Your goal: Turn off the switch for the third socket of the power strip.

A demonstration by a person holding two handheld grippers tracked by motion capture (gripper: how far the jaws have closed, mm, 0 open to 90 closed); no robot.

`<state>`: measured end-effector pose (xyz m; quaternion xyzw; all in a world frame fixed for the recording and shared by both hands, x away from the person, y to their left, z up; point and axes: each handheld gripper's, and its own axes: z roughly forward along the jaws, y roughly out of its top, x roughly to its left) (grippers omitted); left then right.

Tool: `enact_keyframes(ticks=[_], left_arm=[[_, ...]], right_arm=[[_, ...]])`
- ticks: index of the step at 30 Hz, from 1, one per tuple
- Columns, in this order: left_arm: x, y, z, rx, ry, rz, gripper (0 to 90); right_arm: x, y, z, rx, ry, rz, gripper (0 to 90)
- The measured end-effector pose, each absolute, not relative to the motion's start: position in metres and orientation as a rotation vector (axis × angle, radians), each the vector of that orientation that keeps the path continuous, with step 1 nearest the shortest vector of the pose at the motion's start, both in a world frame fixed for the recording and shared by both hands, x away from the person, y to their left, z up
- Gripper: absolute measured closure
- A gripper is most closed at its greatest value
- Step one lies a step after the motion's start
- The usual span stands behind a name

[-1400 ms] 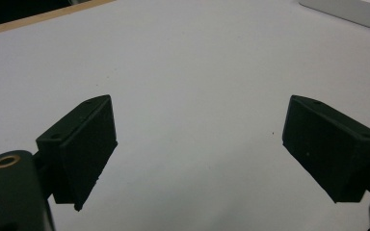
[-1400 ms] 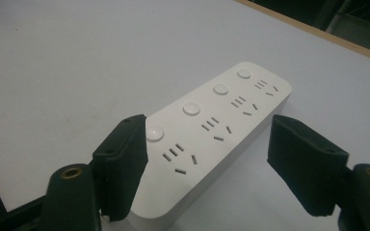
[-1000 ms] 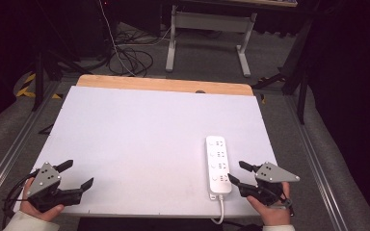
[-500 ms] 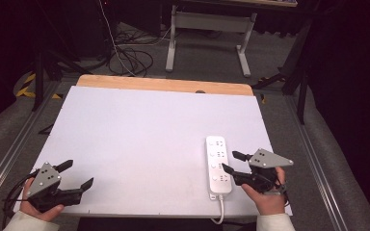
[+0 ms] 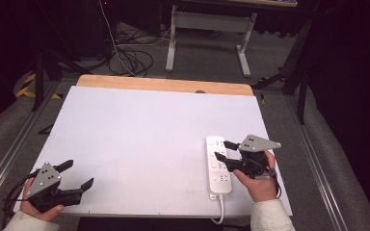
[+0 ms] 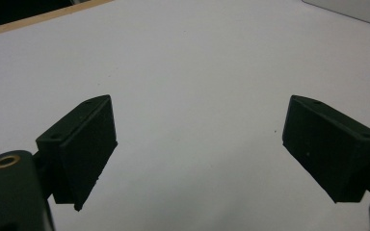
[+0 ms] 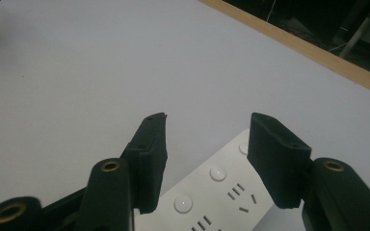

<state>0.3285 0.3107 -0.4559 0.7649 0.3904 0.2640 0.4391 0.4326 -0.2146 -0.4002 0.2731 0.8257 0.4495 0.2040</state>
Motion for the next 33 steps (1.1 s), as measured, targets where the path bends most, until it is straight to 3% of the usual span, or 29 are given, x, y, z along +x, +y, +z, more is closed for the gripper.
enact_keyframes(ticks=[14,24,29,30,31,33], left_arm=[[0.329,0.311,-0.456,1.905,0.970,0.656,12.2],[0.329,0.311,-0.456,1.911,0.969,0.662,12.2],[0.329,0.311,-0.456,1.911,0.969,0.664,12.2],[0.329,0.311,-0.456,1.911,0.969,0.665,12.4],[0.329,0.311,-0.456,1.911,0.970,0.667,12.4],[0.329,0.311,-0.456,1.911,0.970,0.667,12.5]], right_arm=[[0.455,-0.198,-0.398,0.760,2.357,1.240,51.4],[0.473,-0.190,-0.402,0.854,2.406,1.229,59.8],[0.476,-0.187,-0.403,0.851,2.430,1.174,71.5],[0.475,-0.185,-0.402,0.829,2.434,1.146,79.7],[0.475,-0.185,-0.402,0.829,2.434,1.146,79.7],[0.475,-0.184,-0.401,0.809,2.442,1.117,90.0]])
